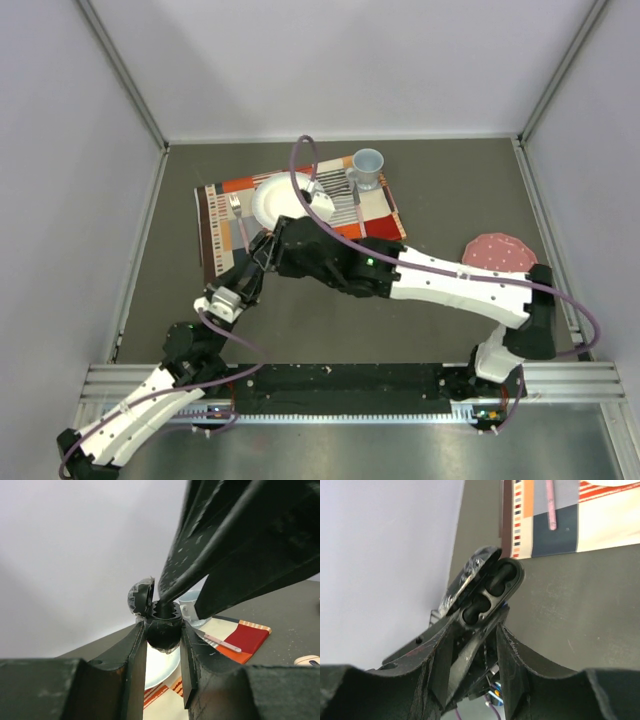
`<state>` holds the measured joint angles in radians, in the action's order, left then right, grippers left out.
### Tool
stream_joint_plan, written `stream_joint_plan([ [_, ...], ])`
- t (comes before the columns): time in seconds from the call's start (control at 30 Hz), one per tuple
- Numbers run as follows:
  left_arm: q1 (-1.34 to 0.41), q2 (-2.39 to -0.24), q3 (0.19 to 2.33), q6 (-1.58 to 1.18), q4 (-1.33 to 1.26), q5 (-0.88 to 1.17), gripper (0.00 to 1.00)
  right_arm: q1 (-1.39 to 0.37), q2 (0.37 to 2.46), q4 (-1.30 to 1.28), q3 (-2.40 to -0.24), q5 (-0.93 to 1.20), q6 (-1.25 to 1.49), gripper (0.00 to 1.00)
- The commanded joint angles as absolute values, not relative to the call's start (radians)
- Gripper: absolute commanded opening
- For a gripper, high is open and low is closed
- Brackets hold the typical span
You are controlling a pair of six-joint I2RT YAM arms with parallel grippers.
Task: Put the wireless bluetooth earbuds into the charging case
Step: Insert the left earbud into the left side groove of the charging case, then close the charging case with the earbuds.
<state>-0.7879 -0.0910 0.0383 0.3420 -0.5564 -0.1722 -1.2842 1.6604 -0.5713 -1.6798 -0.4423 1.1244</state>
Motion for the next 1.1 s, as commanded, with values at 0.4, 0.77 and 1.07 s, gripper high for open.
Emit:
stream_joint_plan([
  [0.4,-0.792,-0.023,0.095,0.126,-0.381,-0.129,0.0,-1.284,1.212,0.011,-1.189,-0.437,0.701,0.62],
  [0.77,-0.792,-0.064,0.193,-0.06,-0.281,0.101,0.0,-1.117,1.219,-0.106,-1.209,-0.147,0.629,0.68],
  [1.07,-0.792,-0.126,0.242,-0.123,-0.279,0.222,0.0,-1.115,1.262,-0.132,-1.212,-0.141,0.617,0.69],
])
